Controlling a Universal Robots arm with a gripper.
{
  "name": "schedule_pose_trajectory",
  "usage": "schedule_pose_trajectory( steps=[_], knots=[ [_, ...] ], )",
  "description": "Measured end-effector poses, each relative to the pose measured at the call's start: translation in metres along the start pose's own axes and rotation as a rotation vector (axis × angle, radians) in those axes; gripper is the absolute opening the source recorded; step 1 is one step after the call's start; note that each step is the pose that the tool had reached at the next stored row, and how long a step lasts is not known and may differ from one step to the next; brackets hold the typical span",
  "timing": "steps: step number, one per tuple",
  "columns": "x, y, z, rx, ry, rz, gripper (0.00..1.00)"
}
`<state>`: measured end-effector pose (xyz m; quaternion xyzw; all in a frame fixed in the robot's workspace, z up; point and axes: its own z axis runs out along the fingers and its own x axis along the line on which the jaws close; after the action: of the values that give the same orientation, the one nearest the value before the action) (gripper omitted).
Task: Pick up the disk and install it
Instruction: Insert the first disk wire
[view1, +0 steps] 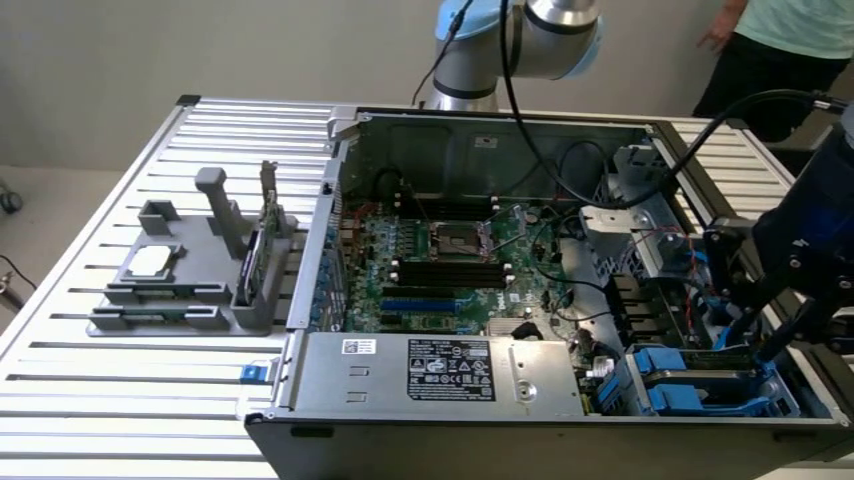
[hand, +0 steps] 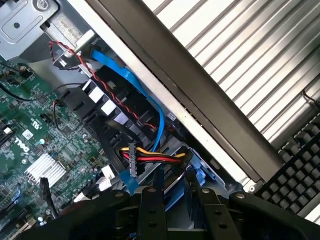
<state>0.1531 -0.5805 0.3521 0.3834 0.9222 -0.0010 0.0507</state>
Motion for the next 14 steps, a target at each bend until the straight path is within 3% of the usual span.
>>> schedule_pose_trajectory(
  steps=[7,14],
  knots=[
    [0.0003,-0.0002,0.0033,0.0104,-0.0038,0.115,0.31],
    [0.0003,-0.0001,0.0032,0.0152,-0.0028,0.206,0.31]
  ],
)
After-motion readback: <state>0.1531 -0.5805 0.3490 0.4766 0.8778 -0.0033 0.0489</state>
